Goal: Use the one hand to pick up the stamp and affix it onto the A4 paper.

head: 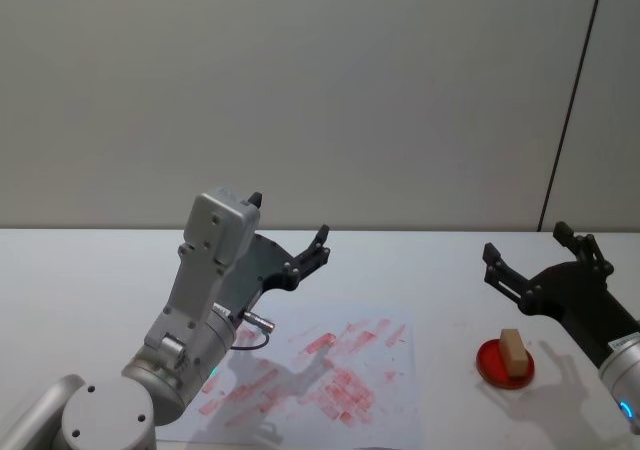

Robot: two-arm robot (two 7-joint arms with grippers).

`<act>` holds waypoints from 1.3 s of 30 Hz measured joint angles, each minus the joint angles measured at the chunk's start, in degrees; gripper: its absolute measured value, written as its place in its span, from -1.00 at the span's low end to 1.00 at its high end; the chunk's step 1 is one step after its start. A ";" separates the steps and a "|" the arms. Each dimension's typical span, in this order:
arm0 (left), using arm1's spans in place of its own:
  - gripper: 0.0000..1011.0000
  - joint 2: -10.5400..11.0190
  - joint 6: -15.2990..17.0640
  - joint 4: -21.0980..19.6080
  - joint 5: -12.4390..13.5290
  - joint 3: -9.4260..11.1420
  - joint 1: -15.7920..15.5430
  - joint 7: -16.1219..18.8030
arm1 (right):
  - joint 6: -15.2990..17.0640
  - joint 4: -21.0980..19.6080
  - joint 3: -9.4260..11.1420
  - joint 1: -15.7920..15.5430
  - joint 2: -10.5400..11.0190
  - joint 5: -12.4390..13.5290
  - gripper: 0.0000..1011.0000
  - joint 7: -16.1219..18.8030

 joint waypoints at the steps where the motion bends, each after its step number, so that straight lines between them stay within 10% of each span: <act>1: 0.98 0.00 0.00 0.00 0.00 0.00 0.00 0.00 | 0.00 0.00 0.00 0.00 0.00 0.00 0.98 0.00; 39: 0.98 0.00 0.00 0.00 0.00 0.00 0.00 0.00 | 1.04 -0.02 0.05 -0.80 0.69 -0.90 0.98 1.04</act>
